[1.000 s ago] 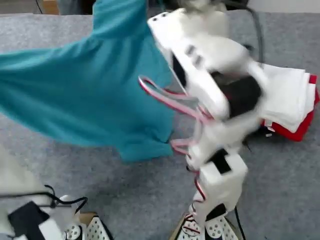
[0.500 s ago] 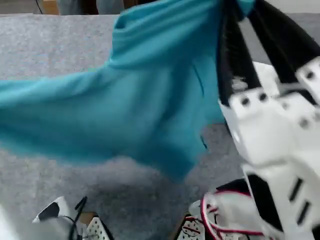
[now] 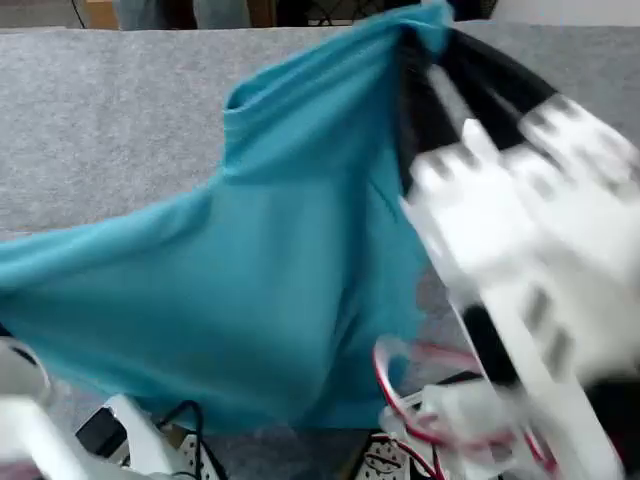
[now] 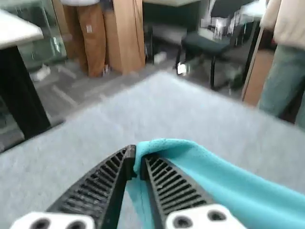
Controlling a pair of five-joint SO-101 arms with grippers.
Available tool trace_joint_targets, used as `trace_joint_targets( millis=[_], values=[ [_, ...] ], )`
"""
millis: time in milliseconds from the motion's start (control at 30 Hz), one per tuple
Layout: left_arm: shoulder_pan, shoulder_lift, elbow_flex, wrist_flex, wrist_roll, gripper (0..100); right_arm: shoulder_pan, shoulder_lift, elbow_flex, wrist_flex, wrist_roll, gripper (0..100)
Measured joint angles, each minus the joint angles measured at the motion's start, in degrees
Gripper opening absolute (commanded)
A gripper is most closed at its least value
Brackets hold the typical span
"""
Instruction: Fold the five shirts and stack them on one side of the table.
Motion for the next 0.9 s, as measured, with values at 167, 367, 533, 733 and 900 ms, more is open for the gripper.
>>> trace_joint_targets(
  millis=[167,367,533,733,900],
  values=[
    [3.34,-3.78,31.03,-21.54,-0.35,3,0.26,7.56,14.15,-4.48,-0.09,1.5],
    [12.13,-3.25,53.45,-57.67,0.44,3,2.37,19.08,26.2,-24.79,-0.09,1.4],
    [18.46,3.6,55.03,-82.64,0.97,3,3.08,26.73,27.34,-41.49,-0.09,1.4],
    [20.04,21.27,46.15,-87.91,0.97,3,3.08,31.47,27.43,-48.97,-0.09,1.4],
    [20.04,35.25,37.54,-87.91,0.97,3,3.08,33.85,27.96,-49.32,-0.09,1.4]
  ],
)
